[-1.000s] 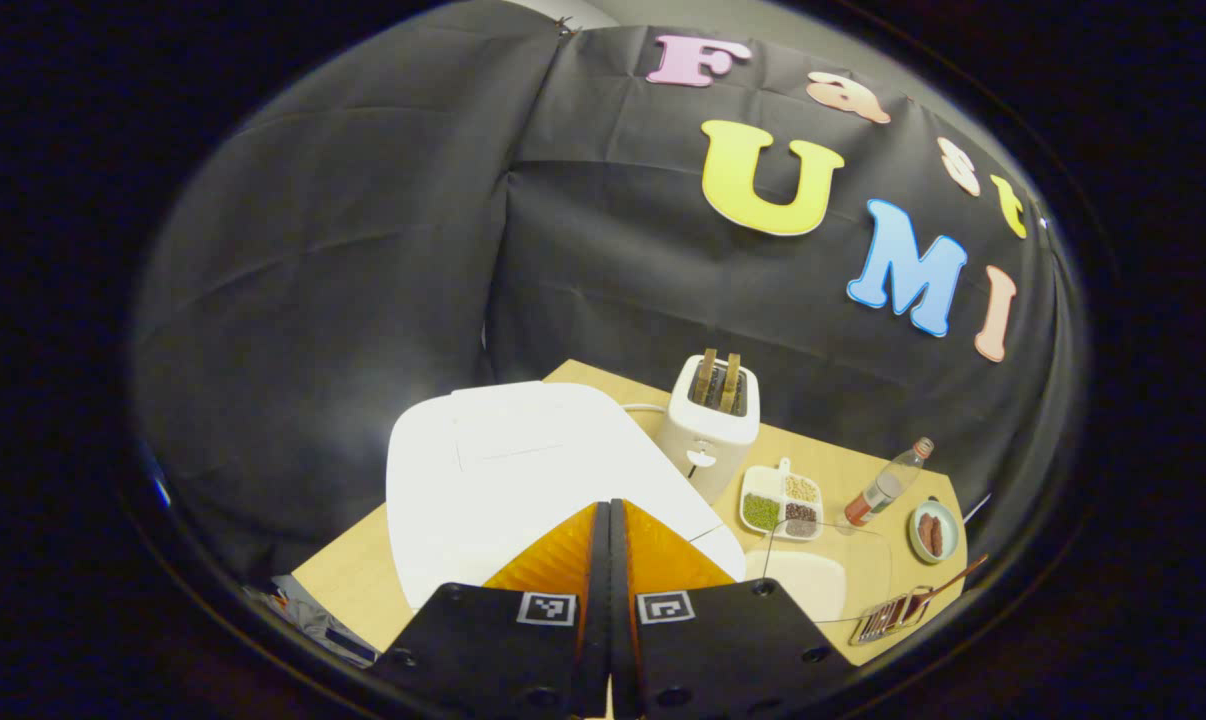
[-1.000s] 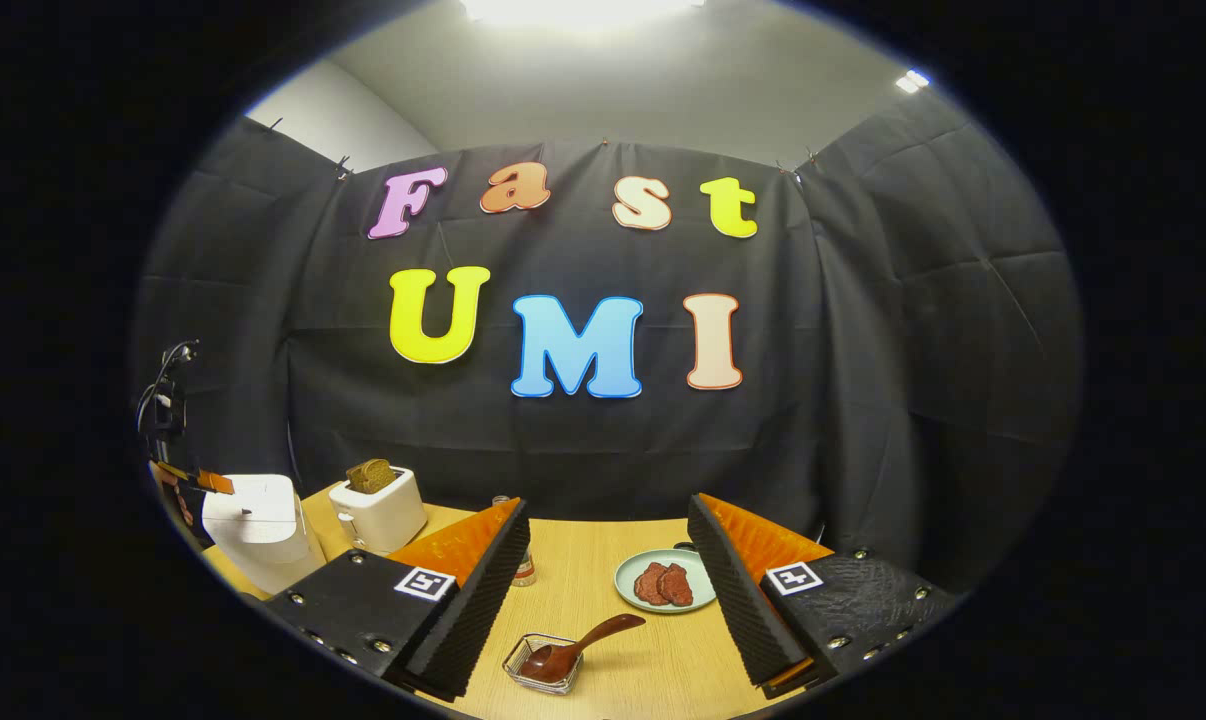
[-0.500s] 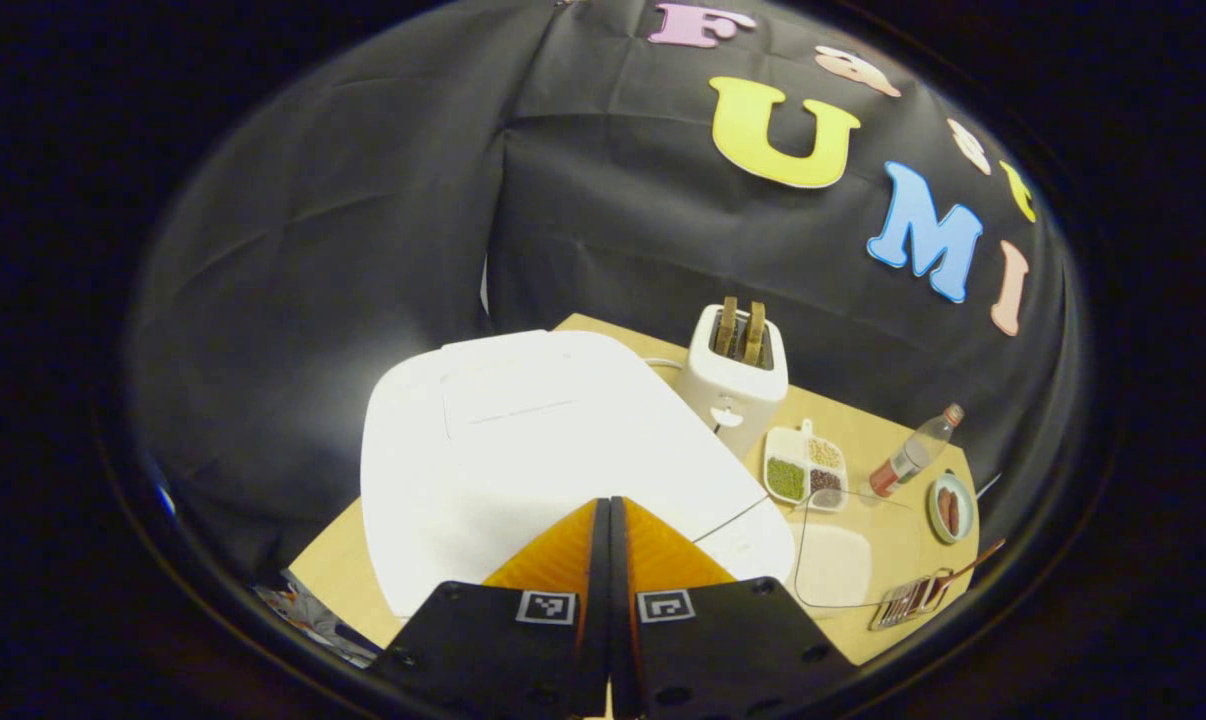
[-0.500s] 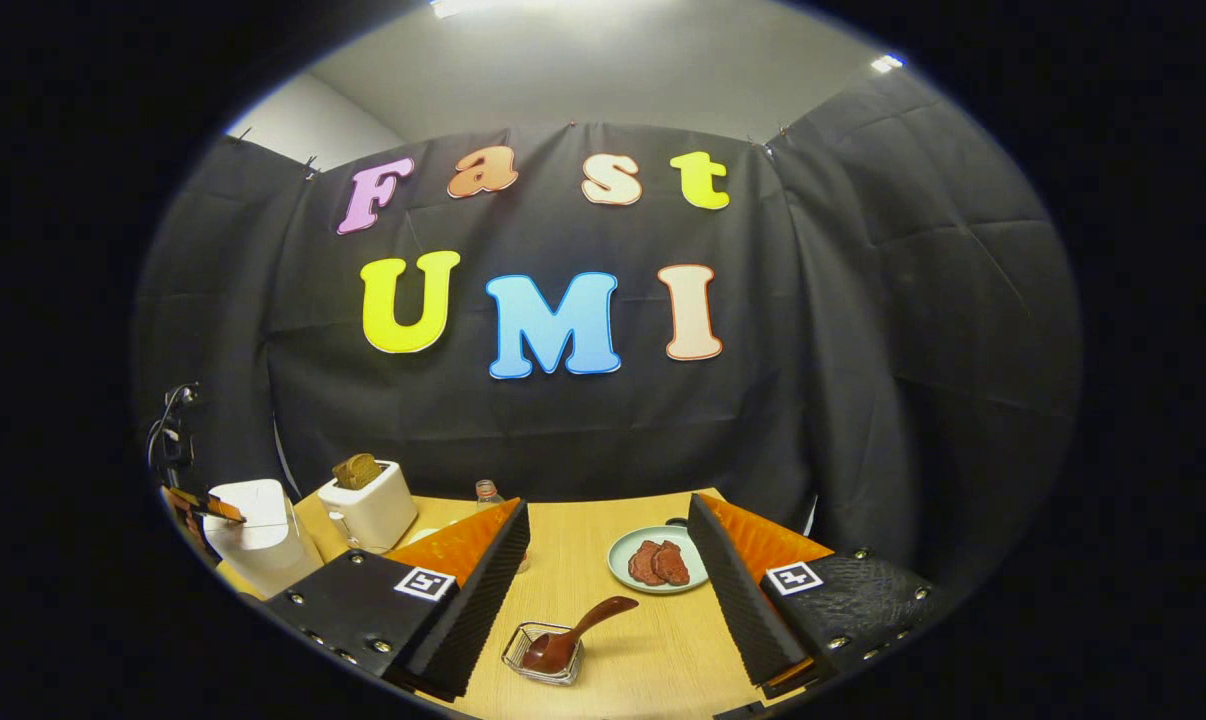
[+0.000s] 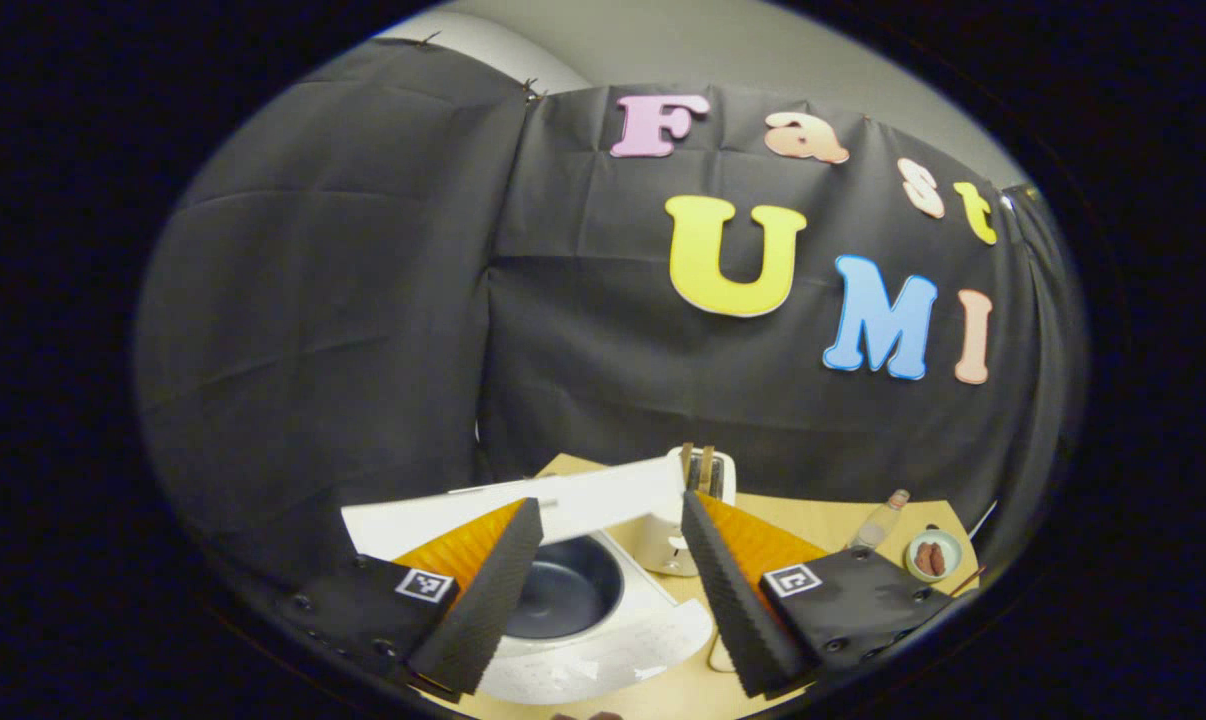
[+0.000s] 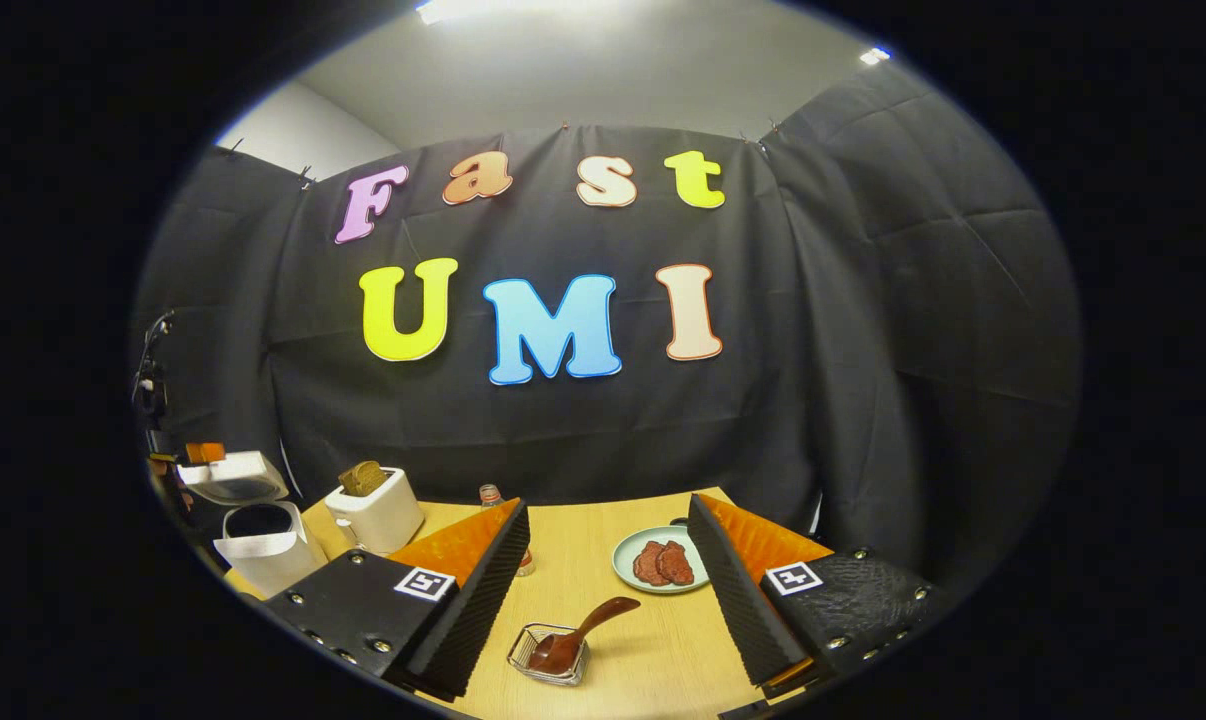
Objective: Close the left gripper, press the button to open the rice cooker; take a wooden spoon from the chopstick holder with the right hand, scoop a spoonful of rice and pour it into the rice cooker, then put the wooden spoon back into the chopstick holder.
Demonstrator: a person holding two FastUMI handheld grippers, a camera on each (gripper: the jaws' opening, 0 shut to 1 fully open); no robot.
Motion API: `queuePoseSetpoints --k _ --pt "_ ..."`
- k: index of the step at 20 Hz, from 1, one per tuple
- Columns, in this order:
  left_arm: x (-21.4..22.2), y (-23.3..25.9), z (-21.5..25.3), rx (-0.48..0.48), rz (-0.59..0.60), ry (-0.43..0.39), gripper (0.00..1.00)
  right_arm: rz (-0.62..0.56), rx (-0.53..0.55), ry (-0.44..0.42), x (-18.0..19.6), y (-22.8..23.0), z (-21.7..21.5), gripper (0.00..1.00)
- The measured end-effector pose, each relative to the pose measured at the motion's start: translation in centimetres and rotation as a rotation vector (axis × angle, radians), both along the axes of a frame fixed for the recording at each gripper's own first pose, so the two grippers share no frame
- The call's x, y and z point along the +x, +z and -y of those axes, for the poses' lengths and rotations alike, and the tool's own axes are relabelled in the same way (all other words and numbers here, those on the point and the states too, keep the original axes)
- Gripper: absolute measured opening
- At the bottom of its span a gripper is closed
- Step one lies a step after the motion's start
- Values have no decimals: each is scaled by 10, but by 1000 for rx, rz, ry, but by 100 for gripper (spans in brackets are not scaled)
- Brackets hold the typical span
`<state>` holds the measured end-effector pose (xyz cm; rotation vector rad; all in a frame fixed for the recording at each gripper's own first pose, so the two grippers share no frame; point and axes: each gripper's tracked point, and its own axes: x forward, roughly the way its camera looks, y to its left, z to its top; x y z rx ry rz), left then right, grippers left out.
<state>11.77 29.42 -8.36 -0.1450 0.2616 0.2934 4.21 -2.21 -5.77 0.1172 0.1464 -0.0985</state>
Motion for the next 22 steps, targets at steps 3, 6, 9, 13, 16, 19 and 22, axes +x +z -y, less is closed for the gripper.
queuePoseSetpoints --k 3,6,9,13,16,19,22 --pt "-17 52 24 57 110 -15 97 5 -1 7 -1 0 2 97" --pt "-35 79 64 60 175 -59 97 7 1 10 0 0 5 97" --pt "-44 80 104 80 214 -111 97 -2 13 8 3 -5 10 97" --pt "-61 79 154 72 233 -178 97 -5 6 31 7 -14 9 97" --pt "-73 80 177 47 258 -215 97 -37 15 31 9 -32 12 97" --pt "-79 79 178 74 263 -179 97 -106 41 28 17 -65 11 97" --pt "-85 73 184 75 259 -171 96 -194 94 9 22 -98 13 97"
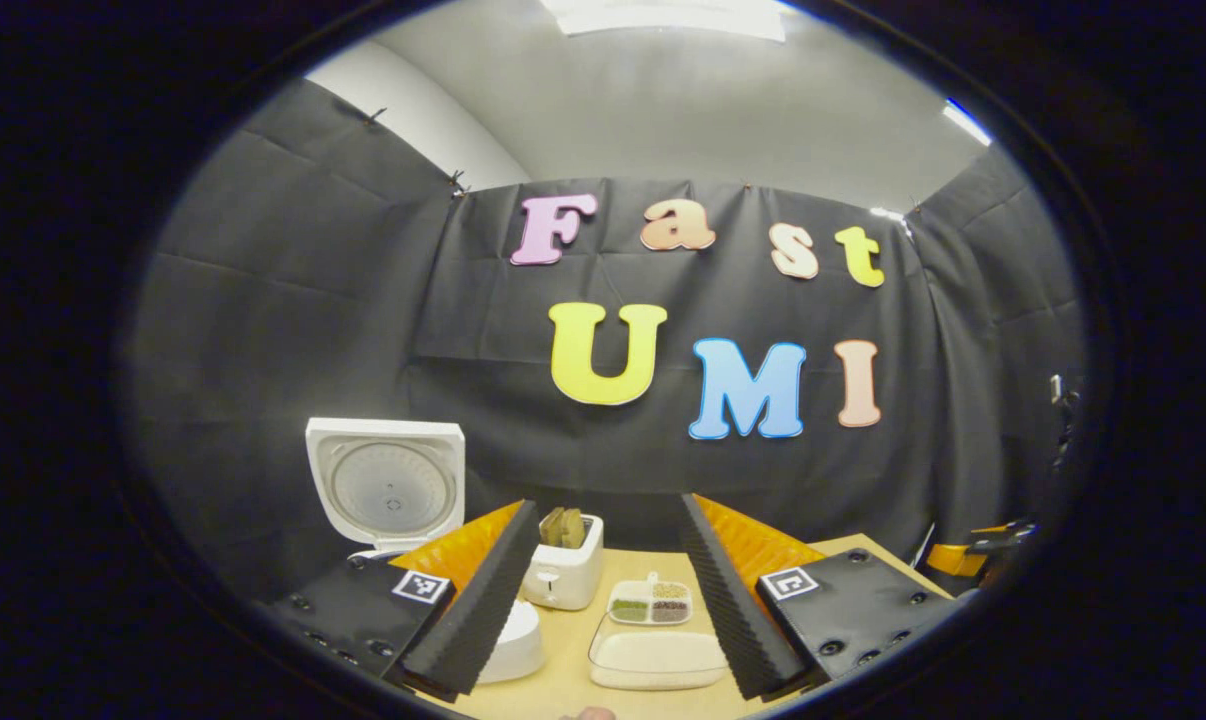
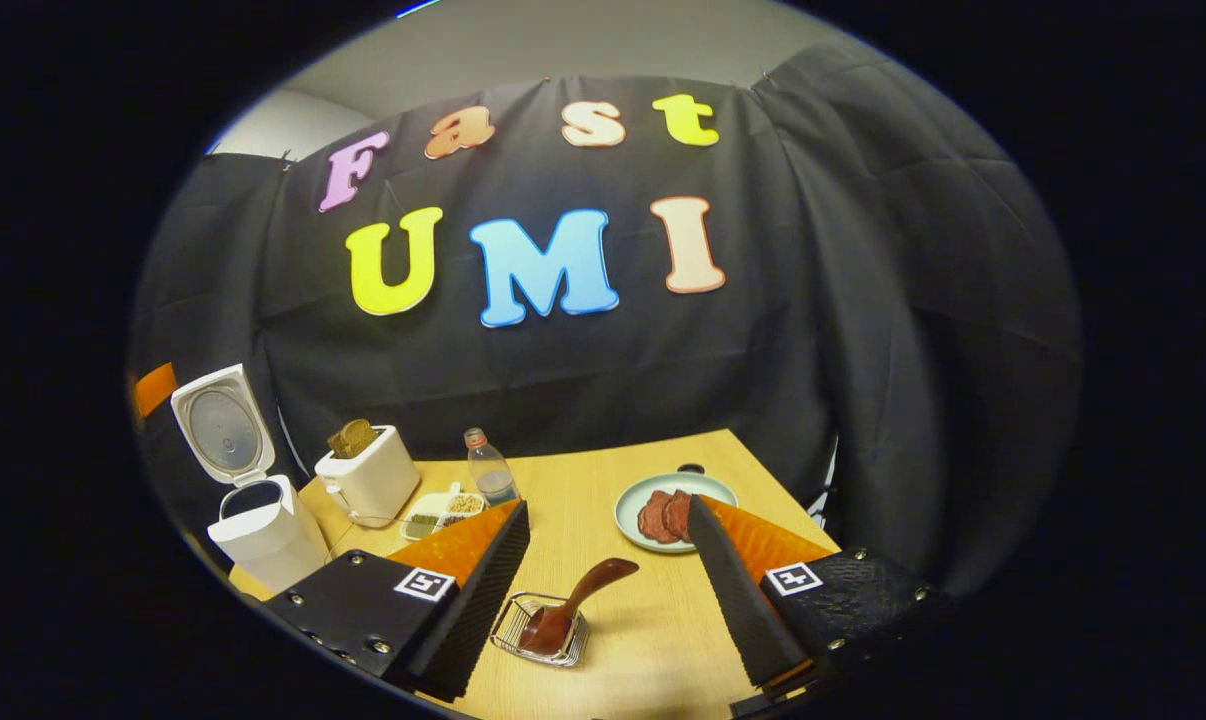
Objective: Close the left gripper, press the button to open the rice cooker; take a wooden spoon from the chopstick holder with the right hand, scoop a spoonful of rice and pour it into the rice cooker, then put the wooden spoon back into the chopstick holder.
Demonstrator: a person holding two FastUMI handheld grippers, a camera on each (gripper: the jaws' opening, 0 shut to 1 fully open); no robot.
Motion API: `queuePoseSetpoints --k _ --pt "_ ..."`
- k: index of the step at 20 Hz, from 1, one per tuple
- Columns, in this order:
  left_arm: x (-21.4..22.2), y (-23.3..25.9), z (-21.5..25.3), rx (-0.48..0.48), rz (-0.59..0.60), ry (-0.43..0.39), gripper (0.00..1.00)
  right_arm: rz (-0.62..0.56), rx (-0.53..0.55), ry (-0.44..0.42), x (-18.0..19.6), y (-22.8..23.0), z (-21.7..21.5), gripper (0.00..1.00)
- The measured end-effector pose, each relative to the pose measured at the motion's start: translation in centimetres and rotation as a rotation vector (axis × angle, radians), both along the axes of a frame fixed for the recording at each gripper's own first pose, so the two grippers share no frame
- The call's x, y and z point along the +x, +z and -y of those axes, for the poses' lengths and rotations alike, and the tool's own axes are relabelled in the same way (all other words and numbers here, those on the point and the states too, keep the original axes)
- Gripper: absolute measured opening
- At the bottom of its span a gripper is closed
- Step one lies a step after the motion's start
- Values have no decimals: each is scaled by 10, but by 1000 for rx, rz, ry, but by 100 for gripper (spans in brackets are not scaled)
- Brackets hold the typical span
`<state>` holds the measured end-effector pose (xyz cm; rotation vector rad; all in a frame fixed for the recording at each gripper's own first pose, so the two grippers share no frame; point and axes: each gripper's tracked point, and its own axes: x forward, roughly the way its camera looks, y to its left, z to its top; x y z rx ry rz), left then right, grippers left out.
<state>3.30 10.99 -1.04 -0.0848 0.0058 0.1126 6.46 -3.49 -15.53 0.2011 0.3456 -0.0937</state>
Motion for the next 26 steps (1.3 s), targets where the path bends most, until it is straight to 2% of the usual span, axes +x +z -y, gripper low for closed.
queuePoseSetpoints --k 7,10,11,14,15,17,18,19,20,21,22,24,26 --pt "-3 -24 1 -14 -59 -10 97 -180 122 -50 23 -84 -4 97" --pt "1 -38 3 34 -99 -15 97 -207 168 -72 40 -104 -8 97" --pt "2 -41 5 52 -106 -21 96 -211 167 -75 48 -110 -10 93" --pt "3 -43 9 68 -112 -42 97 -242 173 -77 60 -127 -17 95" --pt "4 -43 8 70 -111 -43 97 -259 171 -84 61 -135 -18 83" --pt "5 -43 3 68 -114 -39 97 -276 209 -73 65 -142 -25 71" --pt "5 -48 0 65 -121 -35 97 -277 221 -79 63 -138 -28 59" --pt "5 -49 -2 61 -124 -33 96 -281 243 -75 59 -131 -31 36" --pt "5 -49 -5 56 -121 -29 96 -276 288 -49 62 -134 -41 33" --pt "5 -47 -7 53 -117 -26 97 -280 319 -48 63 -131 -45 24" --pt "5 -49 -9 51 -117 -26 98 -280 333 -47 58 -127 -51 24" --pt "5 -48 -13 51 -110 -24 97 -283 332 -40 50 -120 -57 8" --pt "4 -44 -15 49 -94 -28 97 -251 289 -6 50 -104 -61 8"
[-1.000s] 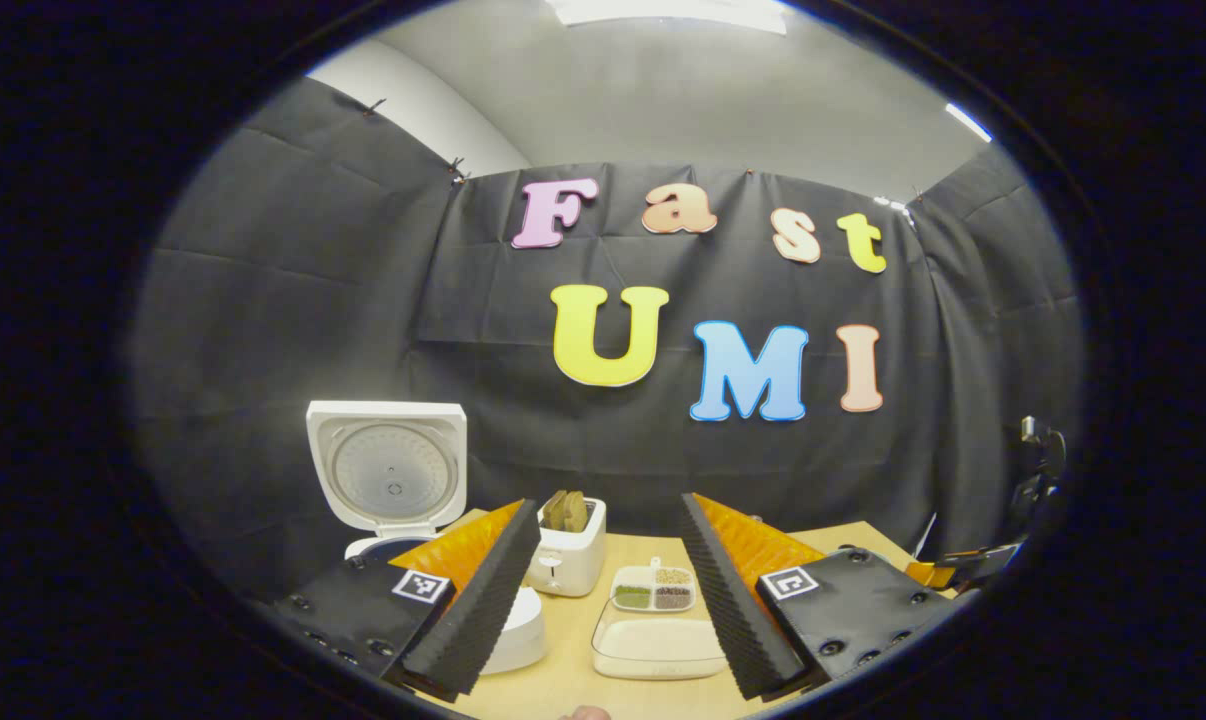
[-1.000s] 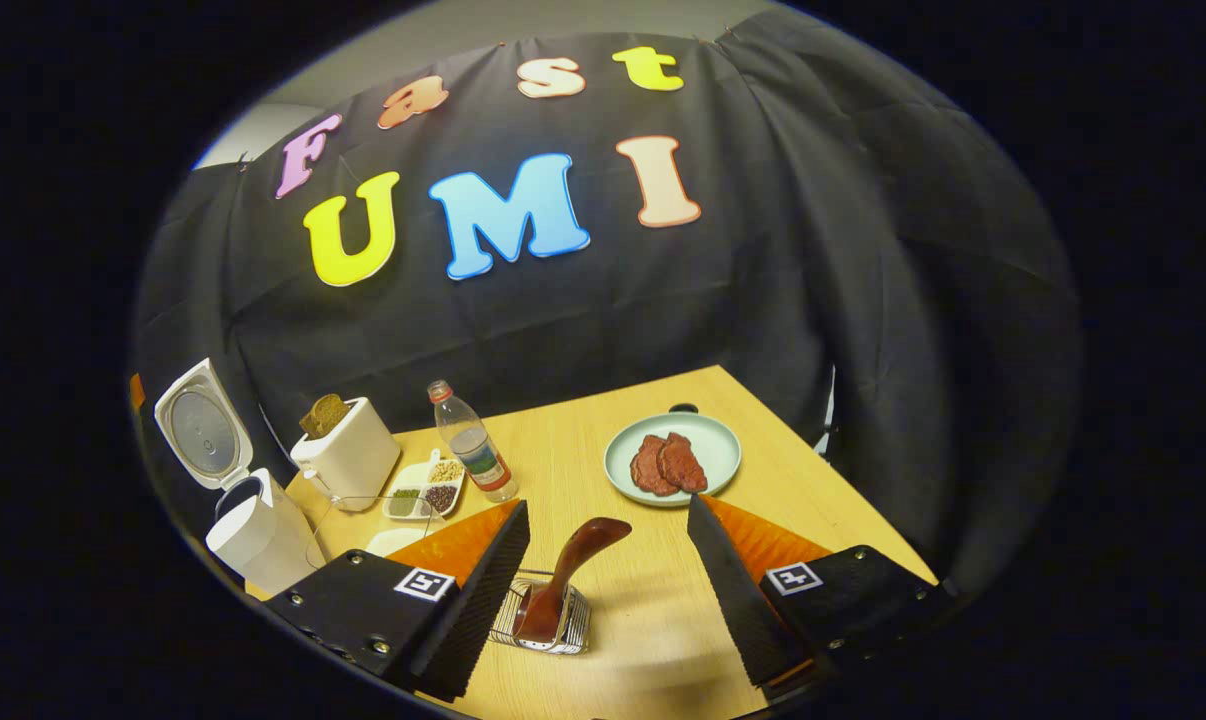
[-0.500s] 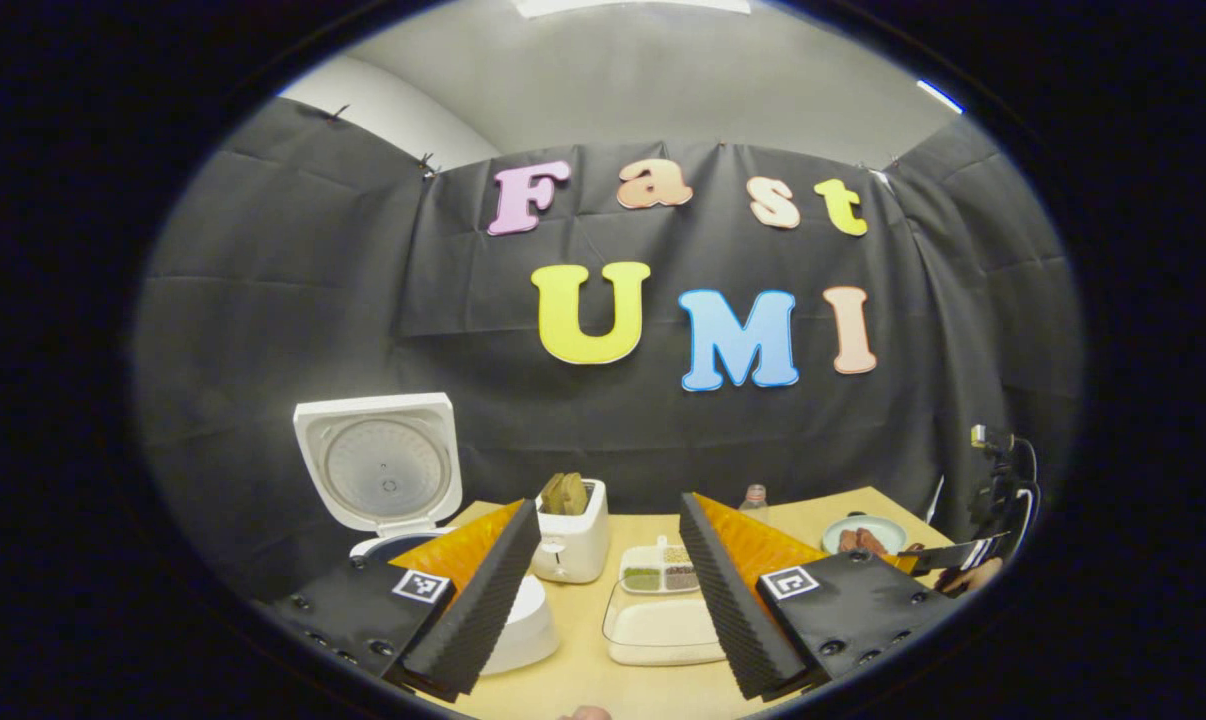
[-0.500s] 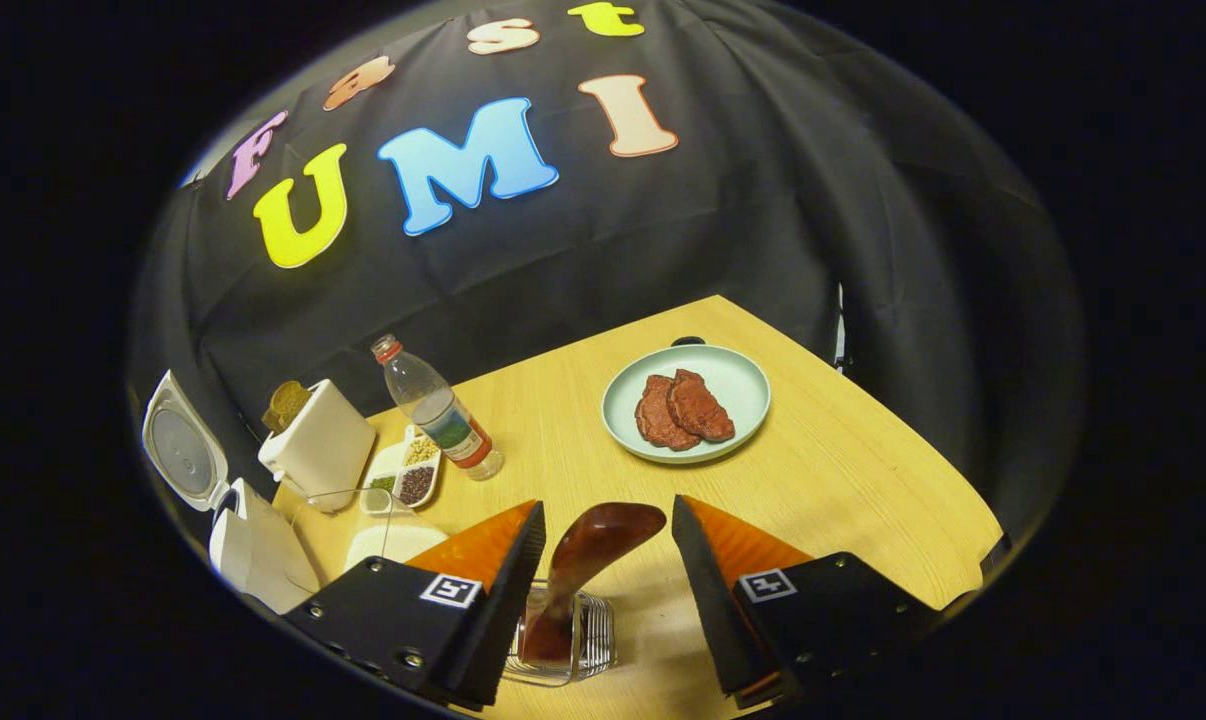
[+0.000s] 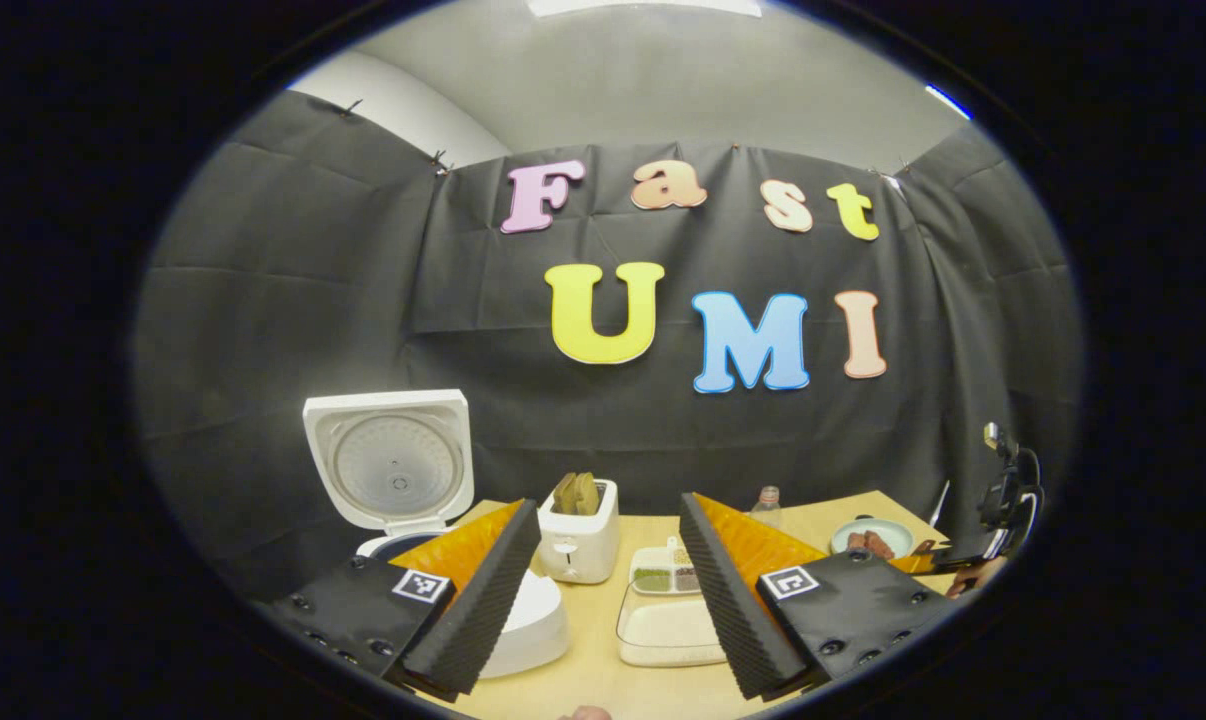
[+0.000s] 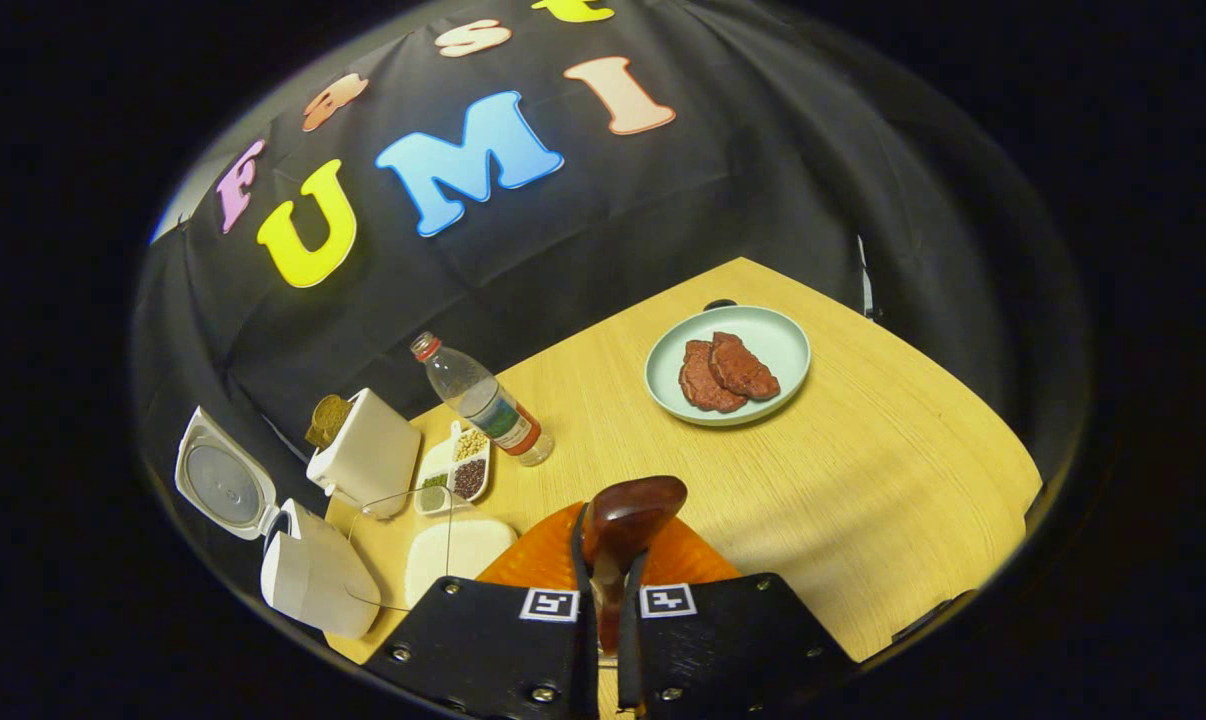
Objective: Close the left gripper, press the button to open the rice cooker; take a wooden spoon from the chopstick holder with the right hand, scoop a spoonful of rice and pour it into the rice cooker, then put the wooden spoon back into the chopstick holder.
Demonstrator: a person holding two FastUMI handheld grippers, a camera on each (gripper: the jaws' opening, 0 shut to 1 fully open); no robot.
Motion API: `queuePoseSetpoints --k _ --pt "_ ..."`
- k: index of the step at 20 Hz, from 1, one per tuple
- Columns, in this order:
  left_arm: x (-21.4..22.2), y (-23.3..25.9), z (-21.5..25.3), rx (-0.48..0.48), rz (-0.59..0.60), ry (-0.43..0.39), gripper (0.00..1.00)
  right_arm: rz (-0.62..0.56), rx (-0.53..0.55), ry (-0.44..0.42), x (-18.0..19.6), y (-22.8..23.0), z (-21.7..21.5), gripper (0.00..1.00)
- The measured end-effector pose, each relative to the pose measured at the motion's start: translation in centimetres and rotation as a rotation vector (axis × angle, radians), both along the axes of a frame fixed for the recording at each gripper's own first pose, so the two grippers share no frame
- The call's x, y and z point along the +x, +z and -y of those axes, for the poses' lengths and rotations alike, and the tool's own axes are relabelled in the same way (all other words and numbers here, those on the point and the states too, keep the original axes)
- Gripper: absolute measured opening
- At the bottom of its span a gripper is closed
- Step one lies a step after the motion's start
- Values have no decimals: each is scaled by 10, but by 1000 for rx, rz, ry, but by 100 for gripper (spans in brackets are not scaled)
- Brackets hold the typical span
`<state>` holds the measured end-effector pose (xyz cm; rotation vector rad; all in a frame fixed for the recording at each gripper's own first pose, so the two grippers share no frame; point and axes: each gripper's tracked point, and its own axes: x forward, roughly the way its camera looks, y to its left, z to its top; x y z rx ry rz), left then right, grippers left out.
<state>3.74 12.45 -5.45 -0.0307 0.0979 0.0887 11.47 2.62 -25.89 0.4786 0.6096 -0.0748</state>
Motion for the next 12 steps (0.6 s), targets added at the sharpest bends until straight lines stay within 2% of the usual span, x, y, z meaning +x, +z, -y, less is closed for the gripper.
queuePoseSetpoints --k 6,10,12 --pt "-5 -3 -11 -7 14 -18 97 119 -45 29 5 76 -2 8" --pt "-8 -11 -20 -14 9 -44 97 238 -49 108 22 133 -36 8" --pt "-11 -11 -25 -22 17 -54 97 273 -37 161 33 144 -64 8"
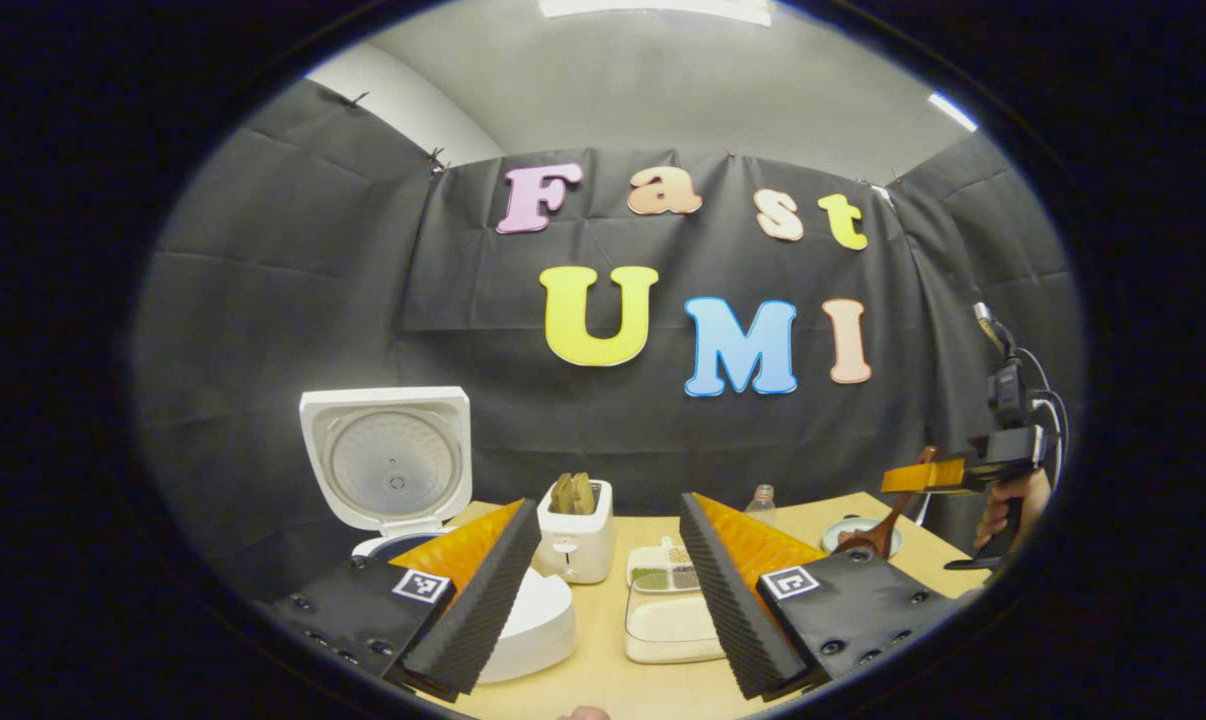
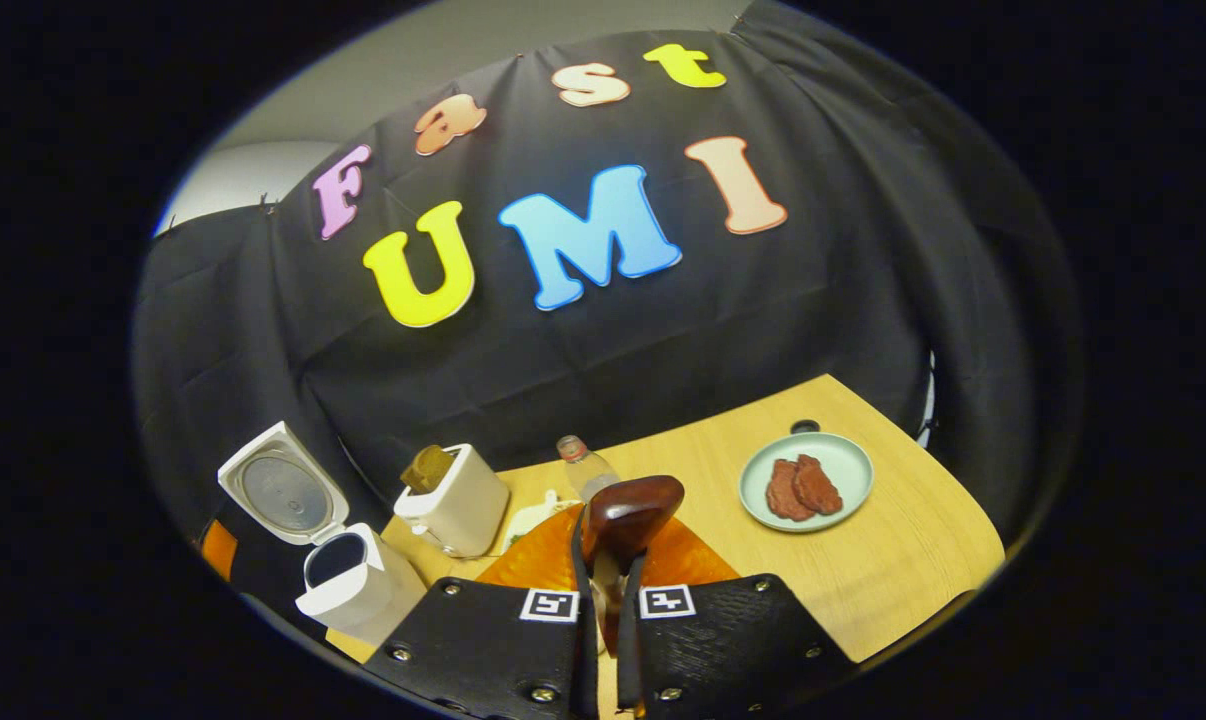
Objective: Close the left gripper, press the button to open the rice cooker; take a wooden spoon from the chopstick holder with the right hand, scoop a spoonful of rice and pour it into the rice cooker, then put the wooden spoon back into the chopstick holder.
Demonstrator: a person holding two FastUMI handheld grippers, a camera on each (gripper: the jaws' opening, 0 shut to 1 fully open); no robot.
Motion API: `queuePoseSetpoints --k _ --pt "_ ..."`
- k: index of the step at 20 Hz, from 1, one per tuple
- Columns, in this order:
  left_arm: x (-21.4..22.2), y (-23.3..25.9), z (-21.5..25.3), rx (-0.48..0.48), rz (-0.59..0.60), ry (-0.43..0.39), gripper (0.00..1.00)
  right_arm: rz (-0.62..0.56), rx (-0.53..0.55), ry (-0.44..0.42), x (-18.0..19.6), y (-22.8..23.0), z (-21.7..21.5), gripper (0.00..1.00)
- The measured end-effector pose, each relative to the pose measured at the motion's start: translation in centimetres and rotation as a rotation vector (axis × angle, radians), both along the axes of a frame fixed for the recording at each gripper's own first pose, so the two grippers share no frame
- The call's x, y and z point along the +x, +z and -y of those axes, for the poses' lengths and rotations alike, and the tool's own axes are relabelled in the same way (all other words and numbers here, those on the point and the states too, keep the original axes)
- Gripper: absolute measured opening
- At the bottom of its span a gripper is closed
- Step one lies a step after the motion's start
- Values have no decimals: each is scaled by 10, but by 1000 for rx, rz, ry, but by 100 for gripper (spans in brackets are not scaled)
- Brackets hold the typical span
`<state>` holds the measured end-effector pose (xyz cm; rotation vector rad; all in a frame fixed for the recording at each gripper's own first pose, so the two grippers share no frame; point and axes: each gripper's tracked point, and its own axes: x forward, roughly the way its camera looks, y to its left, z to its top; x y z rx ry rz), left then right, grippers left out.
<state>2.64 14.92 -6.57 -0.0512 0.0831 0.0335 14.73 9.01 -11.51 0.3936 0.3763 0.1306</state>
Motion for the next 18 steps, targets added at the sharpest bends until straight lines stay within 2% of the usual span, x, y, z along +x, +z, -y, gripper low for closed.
queuePoseSetpoints --k 6,14,16,18 --pt "-9 -12 -21 44 -15 -27 96 9 -57 157 31 -20 -87 8" --pt "-23 -45 -59 -17 -77 -3 97 -15 -249 242 65 -102 -155 8" --pt "-27 -53 -68 -6 -91 7 96 -35 -265 274 65 -123 -170 8" --pt "-28 -60 -72 5 -107 7 96 -20 -263 290 64 -125 -185 8"
